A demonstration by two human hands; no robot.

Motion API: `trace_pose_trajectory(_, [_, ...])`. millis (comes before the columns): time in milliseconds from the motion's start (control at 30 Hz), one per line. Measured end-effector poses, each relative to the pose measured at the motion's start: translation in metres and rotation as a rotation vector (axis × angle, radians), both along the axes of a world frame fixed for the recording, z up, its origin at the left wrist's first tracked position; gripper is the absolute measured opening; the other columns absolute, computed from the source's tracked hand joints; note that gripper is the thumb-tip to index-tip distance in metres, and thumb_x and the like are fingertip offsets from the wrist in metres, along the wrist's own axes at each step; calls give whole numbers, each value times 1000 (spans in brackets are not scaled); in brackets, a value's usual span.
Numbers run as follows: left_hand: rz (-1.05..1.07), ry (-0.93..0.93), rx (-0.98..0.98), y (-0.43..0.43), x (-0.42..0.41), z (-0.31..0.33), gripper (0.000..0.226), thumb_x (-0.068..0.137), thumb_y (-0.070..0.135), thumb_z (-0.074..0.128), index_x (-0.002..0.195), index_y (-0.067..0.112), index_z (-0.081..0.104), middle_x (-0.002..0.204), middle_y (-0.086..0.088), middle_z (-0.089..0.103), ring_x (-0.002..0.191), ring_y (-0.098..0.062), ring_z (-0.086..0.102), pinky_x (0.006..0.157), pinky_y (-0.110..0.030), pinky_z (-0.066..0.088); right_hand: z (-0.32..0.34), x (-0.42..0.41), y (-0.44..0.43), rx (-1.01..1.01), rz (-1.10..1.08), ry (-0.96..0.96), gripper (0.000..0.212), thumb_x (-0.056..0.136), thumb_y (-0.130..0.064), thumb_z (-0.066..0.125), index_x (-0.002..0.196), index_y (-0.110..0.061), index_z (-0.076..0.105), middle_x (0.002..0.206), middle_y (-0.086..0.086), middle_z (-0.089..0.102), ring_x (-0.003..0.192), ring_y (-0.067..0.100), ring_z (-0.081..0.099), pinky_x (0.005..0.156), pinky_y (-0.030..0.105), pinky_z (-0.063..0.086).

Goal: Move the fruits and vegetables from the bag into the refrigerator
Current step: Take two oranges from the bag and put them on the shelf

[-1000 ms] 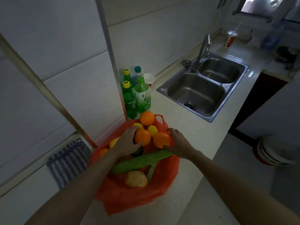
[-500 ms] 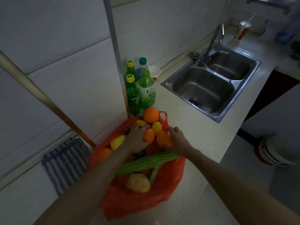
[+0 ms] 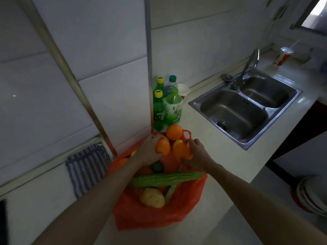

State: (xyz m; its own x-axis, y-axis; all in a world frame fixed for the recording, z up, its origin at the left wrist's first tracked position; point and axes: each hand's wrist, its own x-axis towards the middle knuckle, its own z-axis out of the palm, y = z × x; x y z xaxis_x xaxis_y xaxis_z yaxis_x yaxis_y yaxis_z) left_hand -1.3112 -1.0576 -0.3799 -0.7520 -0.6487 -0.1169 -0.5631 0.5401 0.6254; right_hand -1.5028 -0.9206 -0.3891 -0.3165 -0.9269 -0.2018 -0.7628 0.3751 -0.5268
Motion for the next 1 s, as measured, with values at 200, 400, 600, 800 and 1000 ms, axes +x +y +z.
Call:
trace_pose_trajectory(200, [139,13,-15,17,26,34,72,73,34,74,137,27,41,137,-10,41,128,-28,40,103,-39,36,32,-2,-6,-75,68,-9,85,75,-36,78,142,-22,29,137,11,32,122,31,39,95,44,46])
trace_pose_trajectory(400, [306,12,-53,63,43,69,71,78,34,75,138,25,38,133,-9,37,120,-30,44,98,-40,41,62,-4,10,-192,158,-73,80,74,-37,79,138,-22,35,131,10,38,119,29,43,94,44,45])
trace_pose_trajectory(600, [420,18,-161,107,65,103,66,79,36,74,135,26,39,123,-8,40,112,-31,48,91,-37,43,102,2,28,-282,219,-125,79,72,-36,79,137,-20,38,133,9,39,122,28,42,99,41,42])
trace_pose_trajectory(800, [544,2,-245,141,101,147,73,70,45,73,133,23,44,119,-11,45,112,-30,50,94,-35,43,139,31,35,-379,358,-166,75,74,-38,78,136,-23,37,134,5,38,120,24,43,99,40,42])
trace_pose_trajectory(1000, [722,-15,-285,171,165,183,67,73,31,77,130,26,44,116,-10,44,109,-32,50,91,-31,41,158,96,36,-419,558,-229,70,78,-36,76,134,-21,38,126,4,39,115,22,44,96,39,42])
